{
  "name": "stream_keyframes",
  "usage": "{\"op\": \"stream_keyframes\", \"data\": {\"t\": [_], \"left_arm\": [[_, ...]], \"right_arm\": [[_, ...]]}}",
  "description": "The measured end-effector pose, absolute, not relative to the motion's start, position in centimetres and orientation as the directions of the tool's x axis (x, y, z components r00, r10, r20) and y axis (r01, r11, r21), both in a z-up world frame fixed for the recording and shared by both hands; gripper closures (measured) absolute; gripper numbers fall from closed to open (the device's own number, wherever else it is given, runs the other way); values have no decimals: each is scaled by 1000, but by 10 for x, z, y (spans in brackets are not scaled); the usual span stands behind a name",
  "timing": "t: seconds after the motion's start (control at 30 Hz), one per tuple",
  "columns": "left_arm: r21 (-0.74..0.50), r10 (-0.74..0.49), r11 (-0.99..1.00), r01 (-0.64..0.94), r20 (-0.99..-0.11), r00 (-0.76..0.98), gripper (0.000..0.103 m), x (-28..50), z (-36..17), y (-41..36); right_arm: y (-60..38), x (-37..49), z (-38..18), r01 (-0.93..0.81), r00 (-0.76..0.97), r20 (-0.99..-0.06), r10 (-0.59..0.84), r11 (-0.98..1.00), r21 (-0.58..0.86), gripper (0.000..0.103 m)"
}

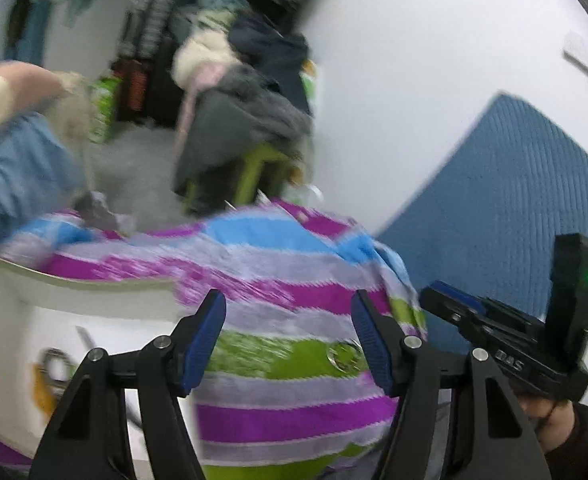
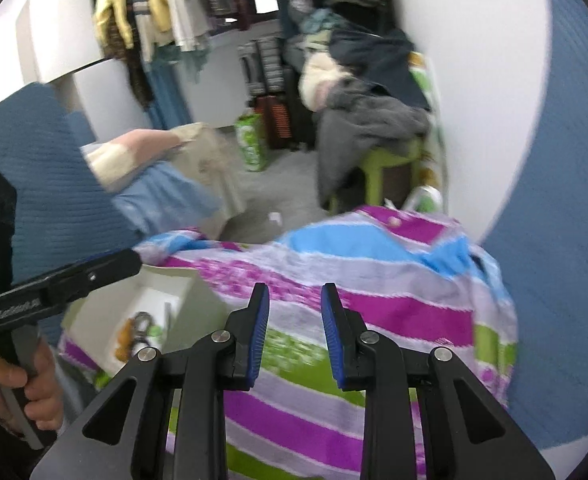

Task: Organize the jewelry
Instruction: 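Move both grippers back over the cloth toward the silver hoop and silver chain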

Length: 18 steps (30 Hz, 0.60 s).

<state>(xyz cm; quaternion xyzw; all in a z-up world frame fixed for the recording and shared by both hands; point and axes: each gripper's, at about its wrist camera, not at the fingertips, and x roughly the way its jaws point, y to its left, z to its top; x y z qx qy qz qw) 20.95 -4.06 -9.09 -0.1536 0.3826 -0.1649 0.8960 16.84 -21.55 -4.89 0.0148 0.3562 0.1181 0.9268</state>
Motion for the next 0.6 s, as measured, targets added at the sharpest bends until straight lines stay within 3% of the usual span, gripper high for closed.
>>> {"op": "stream_keyframes", "data": {"t": [0.3, 0.53, 0.6], "left_arm": [[-429, -492, 870, 242, -725, 481, 52, 244, -171, -124], [-446, -513, 858, 257, -779, 360, 70, 269, -231, -161], [-444, -512, 857, 263, -792, 331, 70, 274, -245, -170]], "right_arm": [[-304, 174, -127, -43, 634, -761, 135, 989, 140, 80], [-339, 183, -179, 6, 554, -827, 98, 993, 122, 83], [-345, 188, -190, 7, 537, -838, 101, 992, 124, 83]]}}
